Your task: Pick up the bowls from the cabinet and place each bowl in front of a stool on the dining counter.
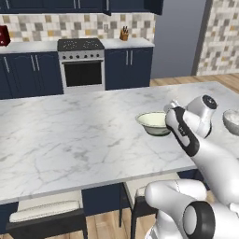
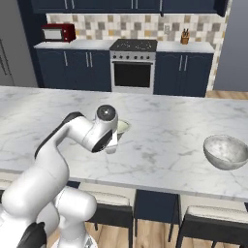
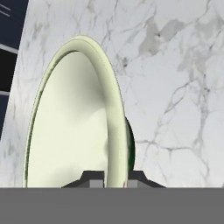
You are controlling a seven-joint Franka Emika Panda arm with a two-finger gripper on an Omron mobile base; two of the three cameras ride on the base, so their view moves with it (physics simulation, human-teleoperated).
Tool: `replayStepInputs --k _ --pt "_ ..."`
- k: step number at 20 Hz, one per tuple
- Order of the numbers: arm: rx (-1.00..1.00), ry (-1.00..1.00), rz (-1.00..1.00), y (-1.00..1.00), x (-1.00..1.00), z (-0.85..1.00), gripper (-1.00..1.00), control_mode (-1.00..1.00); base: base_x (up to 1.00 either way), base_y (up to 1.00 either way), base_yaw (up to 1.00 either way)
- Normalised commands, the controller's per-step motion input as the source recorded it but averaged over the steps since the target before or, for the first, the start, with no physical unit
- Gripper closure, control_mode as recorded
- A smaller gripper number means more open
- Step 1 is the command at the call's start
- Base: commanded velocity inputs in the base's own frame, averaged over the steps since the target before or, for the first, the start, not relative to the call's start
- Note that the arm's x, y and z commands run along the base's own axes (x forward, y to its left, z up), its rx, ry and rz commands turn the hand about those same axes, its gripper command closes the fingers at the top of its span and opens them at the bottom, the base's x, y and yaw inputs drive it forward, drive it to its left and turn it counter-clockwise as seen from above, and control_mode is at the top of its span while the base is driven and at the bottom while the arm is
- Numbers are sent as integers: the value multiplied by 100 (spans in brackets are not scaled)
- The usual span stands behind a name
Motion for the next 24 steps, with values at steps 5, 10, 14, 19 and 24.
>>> replayStepInputs --k 5,10,14,19,24 --pt "0 0 0 0 33 -39 100 -100 0 0 0" --pt "0 2 0 0 21 -35 100 -100 0 0 0" --pt "0 7 0 -1 1 -29 100 -100 0 0 0" --pt "0 3 0 -3 0 -27 100 -100 0 0 0" --pt "0 0 0 0 0 -41 100 -100 0 0 0"
